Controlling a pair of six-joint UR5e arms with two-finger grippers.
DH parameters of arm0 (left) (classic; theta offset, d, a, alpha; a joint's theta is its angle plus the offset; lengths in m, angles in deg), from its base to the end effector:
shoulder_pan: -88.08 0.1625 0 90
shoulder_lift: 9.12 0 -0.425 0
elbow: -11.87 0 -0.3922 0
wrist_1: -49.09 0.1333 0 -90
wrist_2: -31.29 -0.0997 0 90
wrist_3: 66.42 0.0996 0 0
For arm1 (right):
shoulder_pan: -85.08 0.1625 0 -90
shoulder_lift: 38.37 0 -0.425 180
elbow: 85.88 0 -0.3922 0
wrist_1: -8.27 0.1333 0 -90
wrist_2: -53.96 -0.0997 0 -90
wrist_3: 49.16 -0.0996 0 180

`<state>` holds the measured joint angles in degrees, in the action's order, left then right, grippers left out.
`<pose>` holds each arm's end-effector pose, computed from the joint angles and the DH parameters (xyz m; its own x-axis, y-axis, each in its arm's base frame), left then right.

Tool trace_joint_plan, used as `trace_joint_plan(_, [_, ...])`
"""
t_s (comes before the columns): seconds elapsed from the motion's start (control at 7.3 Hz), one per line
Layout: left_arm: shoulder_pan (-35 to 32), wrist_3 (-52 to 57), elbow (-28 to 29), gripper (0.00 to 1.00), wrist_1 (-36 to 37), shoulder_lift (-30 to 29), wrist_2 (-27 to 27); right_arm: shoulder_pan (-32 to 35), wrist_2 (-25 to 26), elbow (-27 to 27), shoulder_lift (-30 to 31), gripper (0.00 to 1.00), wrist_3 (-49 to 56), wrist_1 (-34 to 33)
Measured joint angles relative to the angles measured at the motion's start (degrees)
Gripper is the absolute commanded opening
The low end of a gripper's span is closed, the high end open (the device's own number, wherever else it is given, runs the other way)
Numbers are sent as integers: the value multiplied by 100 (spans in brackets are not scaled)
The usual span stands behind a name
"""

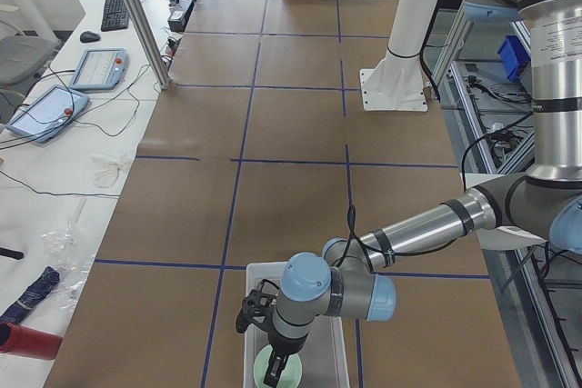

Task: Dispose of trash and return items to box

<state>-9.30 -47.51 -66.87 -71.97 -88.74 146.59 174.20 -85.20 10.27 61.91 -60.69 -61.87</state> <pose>-0.1415 -0.3861 0.7977 0.8978 0.2728 -0.3458 -0.1736 0.9407 0.2915 0.0514 -0.4298 0.6446 0.6405 -0.0184 0.7677 -0.1156 0.9860 0.1201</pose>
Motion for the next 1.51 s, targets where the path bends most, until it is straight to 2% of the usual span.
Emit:
trace_joint_plan(0.27, [5,-570,-390,100,26,-50,140,0,3,3,2,100,2,0])
trace_joint_plan(0.41, [13,-1112,-694,100,124,-66,421,0,3,4,8,100,2,0])
trace_joint_plan(0.68, [184,-1853,-1539,100,1073,-125,1044,0,-3,1,14,100,2,2])
trace_joint_plan(0.96, [545,-2088,-2221,100,2080,-305,1306,0,-25,2,11,100,11,2])
trace_joint_plan(1.23, [738,-2116,-2310,100,2753,-562,1728,0,-61,8,9,100,18,-5])
trace_joint_plan(1.51, [777,-2079,-2291,100,2883,-603,1856,0,-66,4,13,100,20,-10])
